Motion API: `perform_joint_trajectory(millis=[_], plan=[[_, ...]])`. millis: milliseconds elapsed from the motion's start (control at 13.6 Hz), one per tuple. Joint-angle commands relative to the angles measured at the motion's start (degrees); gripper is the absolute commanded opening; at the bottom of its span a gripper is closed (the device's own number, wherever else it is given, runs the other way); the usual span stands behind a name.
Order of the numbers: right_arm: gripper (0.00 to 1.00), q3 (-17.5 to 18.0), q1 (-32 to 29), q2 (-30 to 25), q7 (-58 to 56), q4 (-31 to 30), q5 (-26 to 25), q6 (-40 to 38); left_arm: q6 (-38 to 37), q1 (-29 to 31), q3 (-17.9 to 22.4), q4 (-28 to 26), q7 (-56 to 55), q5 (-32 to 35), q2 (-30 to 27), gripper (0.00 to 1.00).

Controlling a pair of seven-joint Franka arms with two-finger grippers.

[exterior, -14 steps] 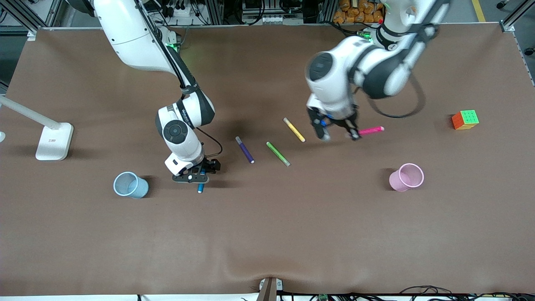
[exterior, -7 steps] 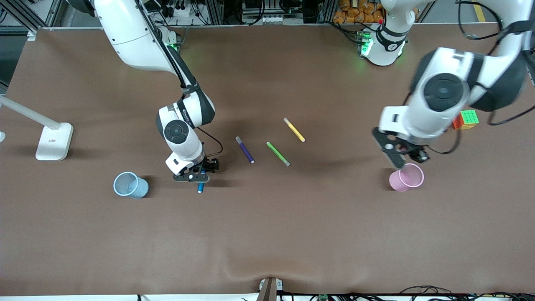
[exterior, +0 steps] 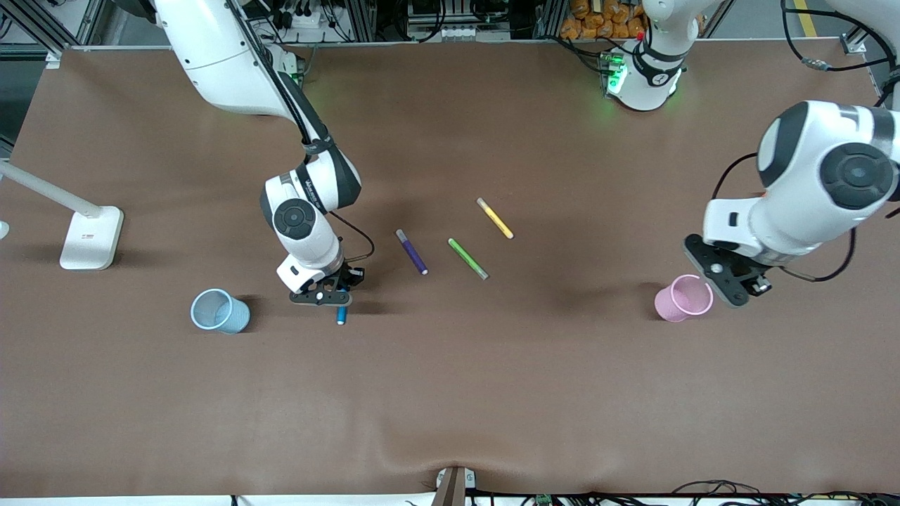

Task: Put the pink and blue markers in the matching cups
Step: 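Carry the pink marker to the pink cup while the right gripper carries blue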

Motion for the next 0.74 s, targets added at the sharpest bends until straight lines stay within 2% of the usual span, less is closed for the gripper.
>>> perform_joint_trajectory(millis=[0, 221, 442, 663], plan=[[0.0, 0.19, -0.34, -3.25, 0.34, -2.22, -0.07, -0.81, 2.04, 3.5, -0.82, 0.29, 7.6, -5.39, 0.03, 0.0], [0.0, 0.02, -0.95, -5.62, -0.97, -1.95, -0.07, -5.19, 4.14, 4.12, -0.82, 0.2, 10.86, -7.32, 0.73, 0.0], [0.0, -0.16, -2.27, -7.12, -6.33, 0.32, -0.42, -12.48, 7.31, 6.49, -0.73, 0.55, 20.25, -10.92, 5.55, 0.0], [0.0, -2.09, -2.36, -8.09, -11.59, 4.01, -0.51, -20.39, 9.77, 6.85, -0.73, 0.72, 29.56, -12.94, 8.01, 0.0]])
